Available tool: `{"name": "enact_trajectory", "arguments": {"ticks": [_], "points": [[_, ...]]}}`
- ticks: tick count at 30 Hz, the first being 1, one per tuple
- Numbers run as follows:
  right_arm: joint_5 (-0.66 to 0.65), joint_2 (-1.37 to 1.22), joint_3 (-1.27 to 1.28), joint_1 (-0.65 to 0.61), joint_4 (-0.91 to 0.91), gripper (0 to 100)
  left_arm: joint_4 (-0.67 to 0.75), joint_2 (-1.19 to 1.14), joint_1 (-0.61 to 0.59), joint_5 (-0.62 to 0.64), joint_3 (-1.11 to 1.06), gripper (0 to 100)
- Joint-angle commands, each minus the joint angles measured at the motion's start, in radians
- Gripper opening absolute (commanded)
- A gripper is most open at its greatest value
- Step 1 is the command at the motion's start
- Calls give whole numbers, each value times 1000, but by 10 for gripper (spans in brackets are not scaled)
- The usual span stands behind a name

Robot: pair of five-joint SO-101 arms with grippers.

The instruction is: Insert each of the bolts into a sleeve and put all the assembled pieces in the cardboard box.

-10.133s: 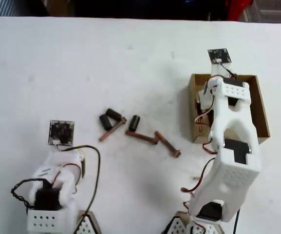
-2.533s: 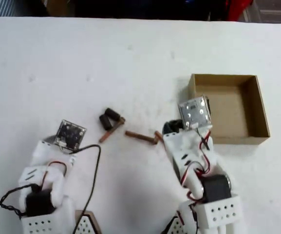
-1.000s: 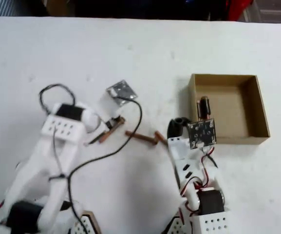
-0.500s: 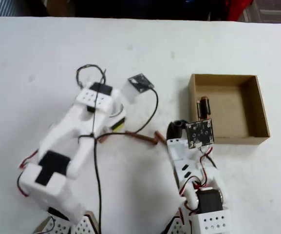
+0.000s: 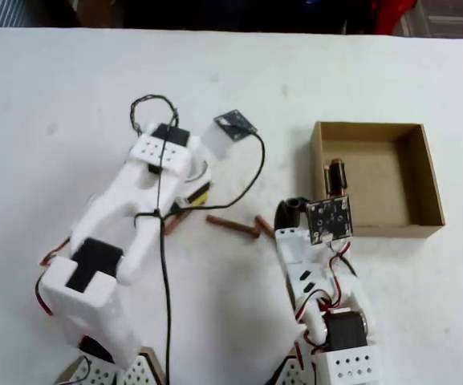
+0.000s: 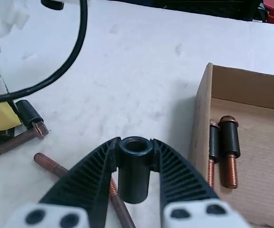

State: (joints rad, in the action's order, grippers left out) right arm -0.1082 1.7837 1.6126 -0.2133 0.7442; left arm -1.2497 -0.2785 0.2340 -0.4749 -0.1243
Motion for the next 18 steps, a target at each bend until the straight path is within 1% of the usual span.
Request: {"name": "enact_trajectory", "arguments": {"ticks": [1, 4, 8, 16, 18], "points": [[-11, 16, -9, 4, -21, 18, -5, 7, 10, 6, 38, 95], [-11, 16, -9, 4, -21, 18, -5, 7, 12, 6, 40, 97], [-11, 16, -9, 4, -21, 18, -5, 5, 15, 12, 35, 152], [-11, 16, -9, 10, -21, 18, -3, -25, 12, 14, 43, 143], [-11, 16, -9, 10, -21, 18, 25, -61, 10, 14, 43, 143]]}}
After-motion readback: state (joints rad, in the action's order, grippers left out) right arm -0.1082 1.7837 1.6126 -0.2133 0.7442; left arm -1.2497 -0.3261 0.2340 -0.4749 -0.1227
